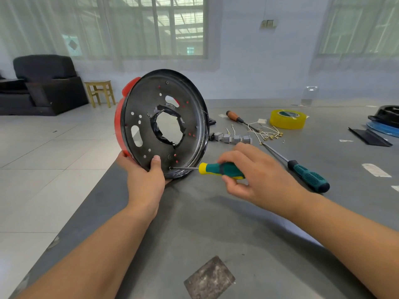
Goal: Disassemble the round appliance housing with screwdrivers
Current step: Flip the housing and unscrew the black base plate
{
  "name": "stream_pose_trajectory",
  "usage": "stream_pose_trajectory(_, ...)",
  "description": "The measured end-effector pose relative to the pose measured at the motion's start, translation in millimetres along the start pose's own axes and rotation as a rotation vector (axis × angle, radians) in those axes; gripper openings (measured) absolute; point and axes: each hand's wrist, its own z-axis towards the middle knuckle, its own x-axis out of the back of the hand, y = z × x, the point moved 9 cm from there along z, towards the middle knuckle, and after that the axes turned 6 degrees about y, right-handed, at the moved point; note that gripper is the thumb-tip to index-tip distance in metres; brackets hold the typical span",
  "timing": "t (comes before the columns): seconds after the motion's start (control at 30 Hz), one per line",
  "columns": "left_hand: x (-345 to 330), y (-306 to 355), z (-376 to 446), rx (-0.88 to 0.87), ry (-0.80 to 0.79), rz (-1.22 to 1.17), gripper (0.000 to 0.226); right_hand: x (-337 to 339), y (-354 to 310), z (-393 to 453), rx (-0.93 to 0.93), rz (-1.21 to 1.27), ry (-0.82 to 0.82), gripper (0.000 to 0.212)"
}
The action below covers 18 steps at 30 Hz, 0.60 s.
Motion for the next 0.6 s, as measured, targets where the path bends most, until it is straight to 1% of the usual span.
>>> stream_pose_trajectory(0.03,-0.4,-0.2,-0.3,0.003,-0.002,-0.001,0.051,1.3,-1.8,-2.0,0.013,0.035,0.019,0.029)
stream_pose_trajectory(0.07,-0.6,-0.3,-0.5,0.007,-0.002,-0.001,0.052,1.1,0.9,-4.2,-0.041,0.105,0.035,0.029)
stream_pose_trajectory(0.13,-0.3,0.1,-0.3,0.008,0.001,-0.003,0.053,-2.4,13.3,-10.6,-0.261,0.274,0.067,0.029)
stream_pose_trajectory(0.2,0.2,0.4,-0.3,0.009,0.008,-0.001,0.055,-10.9,27.4,-18.7,-0.531,0.398,0.082,0.026)
stream_pose_trajectory(0.23,0.8,-0.3,0.0,0.013,0.016,0.000,0.055,-14.5,33.3,-21.8,-0.642,0.443,0.088,0.029)
stream_pose_trajectory(0.3,2.4,-2.9,0.4,0.025,0.035,0.003,0.054,-18.2,42.0,-24.8,-0.742,0.460,0.101,0.041)
stream_pose_trajectory(0.33,3.1,-3.7,0.7,0.028,0.042,0.005,0.054,-18.4,43.3,-23.6,-0.725,0.425,0.090,0.038)
stream_pose_trajectory(0.4,3.8,-3.6,1.1,0.027,0.051,0.012,0.057,-14.2,36.9,-17.6,-0.579,0.338,0.067,0.019)
stream_pose_trajectory(0.43,4.2,-3.9,1.3,0.028,0.057,0.010,0.057,-10.2,29.1,-13.7,-0.463,0.283,0.044,0.023)
stream_pose_trajectory(0.47,4.5,-4.8,1.8,0.032,0.063,0.004,0.054,-8.9,21.4,-11.5,-0.341,0.218,0.007,0.032)
stream_pose_trajectory(0.5,4.6,-5.6,2.0,0.037,0.069,-0.004,0.052,-8.2,16.4,-11.7,-0.265,0.186,-0.015,0.038)
stream_pose_trajectory(0.53,4.7,-5.9,2.2,0.039,0.072,-0.007,0.050,-8.1,16.2,-12.8,-0.258,0.187,-0.019,0.042)
stream_pose_trajectory(0.6,4.6,-5.9,2.2,0.038,0.073,-0.003,0.049,-6.7,23.8,-14.1,-0.352,0.210,0.008,0.038)
